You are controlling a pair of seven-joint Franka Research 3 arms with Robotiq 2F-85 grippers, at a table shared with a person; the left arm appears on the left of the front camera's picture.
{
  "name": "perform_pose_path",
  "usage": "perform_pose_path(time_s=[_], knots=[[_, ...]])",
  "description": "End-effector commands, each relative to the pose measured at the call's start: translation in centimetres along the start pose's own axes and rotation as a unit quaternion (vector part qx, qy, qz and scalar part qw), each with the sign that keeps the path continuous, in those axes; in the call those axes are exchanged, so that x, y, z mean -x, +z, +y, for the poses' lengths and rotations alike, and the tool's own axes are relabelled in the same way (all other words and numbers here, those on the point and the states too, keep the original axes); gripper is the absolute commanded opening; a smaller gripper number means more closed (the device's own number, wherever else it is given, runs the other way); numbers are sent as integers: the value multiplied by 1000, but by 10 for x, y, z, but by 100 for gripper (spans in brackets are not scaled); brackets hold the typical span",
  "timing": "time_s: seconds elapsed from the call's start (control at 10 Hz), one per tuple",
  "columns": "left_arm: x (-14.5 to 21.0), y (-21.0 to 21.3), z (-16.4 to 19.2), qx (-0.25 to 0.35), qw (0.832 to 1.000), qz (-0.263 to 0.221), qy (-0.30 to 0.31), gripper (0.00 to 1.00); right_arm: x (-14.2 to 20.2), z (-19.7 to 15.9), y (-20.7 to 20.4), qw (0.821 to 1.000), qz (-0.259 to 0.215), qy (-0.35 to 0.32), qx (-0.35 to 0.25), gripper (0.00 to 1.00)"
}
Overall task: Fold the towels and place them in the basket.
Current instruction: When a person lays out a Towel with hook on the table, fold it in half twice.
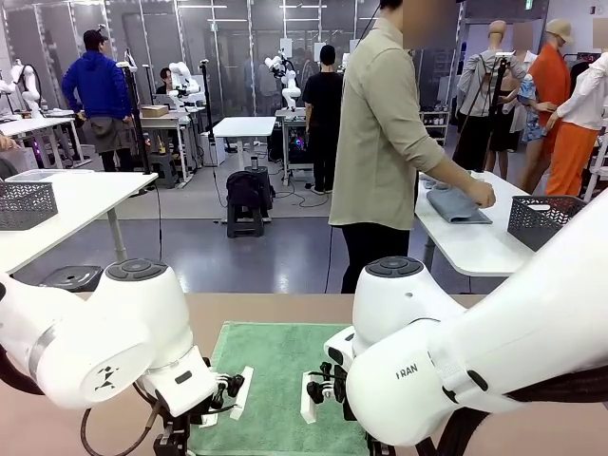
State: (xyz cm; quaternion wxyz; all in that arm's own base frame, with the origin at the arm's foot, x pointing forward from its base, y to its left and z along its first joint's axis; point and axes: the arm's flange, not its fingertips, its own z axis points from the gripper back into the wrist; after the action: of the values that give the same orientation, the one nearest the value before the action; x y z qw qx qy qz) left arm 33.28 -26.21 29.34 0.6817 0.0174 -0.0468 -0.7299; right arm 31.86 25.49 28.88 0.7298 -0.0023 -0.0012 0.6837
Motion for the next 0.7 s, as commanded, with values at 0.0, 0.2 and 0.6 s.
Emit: perform_pose_path(time_s=[0.0, 0.2, 0.6], knots=[[25, -6, -29, -14, 1000, -4, -16, 73, 26, 30, -16, 1000, 2, -8, 13, 56], [24, -3, -28, -5, 1000, -2, -17, 54, 24, 30, -14, 1000, -1, -12, 8, 36], [25, -3, -26, -1, 1000, 1, -17, 14, 27, 29, -12, 1000, 0, -16, 6, 0]])
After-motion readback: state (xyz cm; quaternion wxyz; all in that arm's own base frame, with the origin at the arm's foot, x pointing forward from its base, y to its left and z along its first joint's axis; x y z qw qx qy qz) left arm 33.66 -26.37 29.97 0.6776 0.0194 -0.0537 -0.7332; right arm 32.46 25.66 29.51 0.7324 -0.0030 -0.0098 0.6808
